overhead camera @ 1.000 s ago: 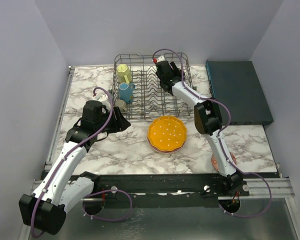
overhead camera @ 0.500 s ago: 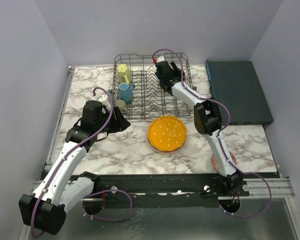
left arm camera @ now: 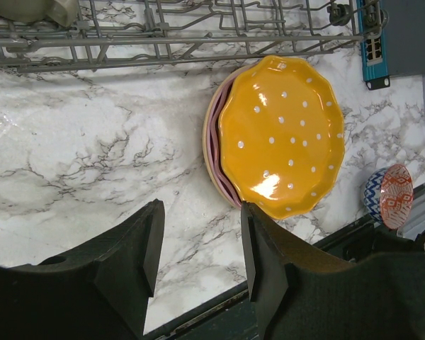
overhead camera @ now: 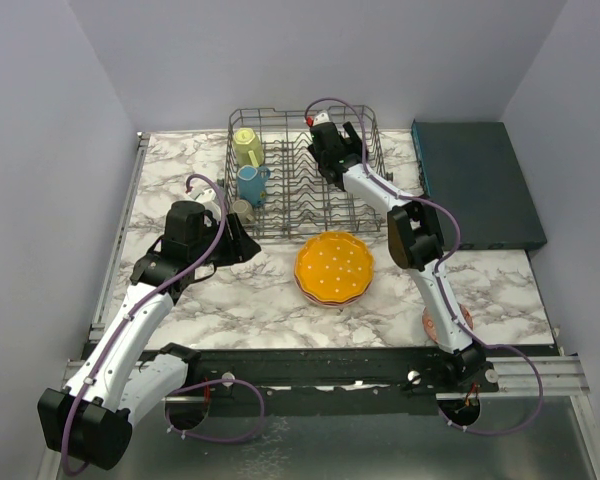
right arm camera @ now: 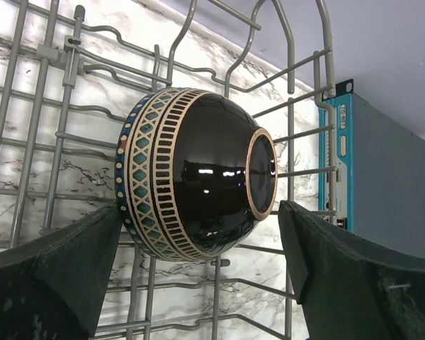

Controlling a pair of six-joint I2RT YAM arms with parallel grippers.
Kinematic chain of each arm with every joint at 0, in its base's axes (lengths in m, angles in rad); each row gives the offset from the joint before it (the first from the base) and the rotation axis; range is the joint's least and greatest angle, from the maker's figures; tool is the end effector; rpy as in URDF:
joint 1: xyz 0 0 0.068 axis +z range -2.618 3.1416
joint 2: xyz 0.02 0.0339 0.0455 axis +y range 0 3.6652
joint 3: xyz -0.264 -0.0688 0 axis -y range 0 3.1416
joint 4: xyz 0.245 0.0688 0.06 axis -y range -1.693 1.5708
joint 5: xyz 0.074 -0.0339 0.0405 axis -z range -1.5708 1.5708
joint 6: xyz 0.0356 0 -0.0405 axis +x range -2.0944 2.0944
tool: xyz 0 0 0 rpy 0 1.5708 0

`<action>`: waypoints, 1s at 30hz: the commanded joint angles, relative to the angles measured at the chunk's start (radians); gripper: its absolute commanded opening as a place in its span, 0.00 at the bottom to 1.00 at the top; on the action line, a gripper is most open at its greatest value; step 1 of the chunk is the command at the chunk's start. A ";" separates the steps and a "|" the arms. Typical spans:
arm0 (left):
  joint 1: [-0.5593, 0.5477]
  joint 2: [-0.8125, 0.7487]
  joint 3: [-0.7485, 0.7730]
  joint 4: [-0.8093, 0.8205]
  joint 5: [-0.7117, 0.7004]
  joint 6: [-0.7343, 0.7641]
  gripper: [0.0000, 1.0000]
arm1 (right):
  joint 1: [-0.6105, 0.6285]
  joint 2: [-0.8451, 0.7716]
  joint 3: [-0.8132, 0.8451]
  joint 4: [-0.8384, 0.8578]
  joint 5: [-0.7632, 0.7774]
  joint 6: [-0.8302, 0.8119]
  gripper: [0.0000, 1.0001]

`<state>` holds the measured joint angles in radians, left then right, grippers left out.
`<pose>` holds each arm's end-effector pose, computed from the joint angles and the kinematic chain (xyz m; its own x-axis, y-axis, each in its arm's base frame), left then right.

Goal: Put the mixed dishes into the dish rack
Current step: Turn the bowl upside down on the dish rack.

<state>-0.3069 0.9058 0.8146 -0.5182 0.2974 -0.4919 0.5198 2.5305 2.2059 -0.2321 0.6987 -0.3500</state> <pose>0.1829 -0.0689 0.2968 -0.7255 -0.2438 -0.6436 0.1988 0.8211 -0.5351 0.5092 0.2650 0.1902 -0.4629 -0.5674 -0.6810 -0.0693 0.7891 -0.6104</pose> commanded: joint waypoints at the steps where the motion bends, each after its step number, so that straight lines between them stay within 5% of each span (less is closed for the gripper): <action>1: 0.006 -0.010 -0.006 -0.010 -0.023 0.013 0.53 | 0.002 0.019 0.023 0.009 0.031 0.025 0.94; 30: 0.006 0.010 -0.006 -0.014 -0.038 0.015 0.53 | 0.020 -0.130 -0.122 -0.067 -0.063 0.217 0.96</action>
<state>-0.3069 0.9100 0.8146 -0.5186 0.2897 -0.4911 0.5312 2.4962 2.1056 -0.2695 0.6746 -0.1978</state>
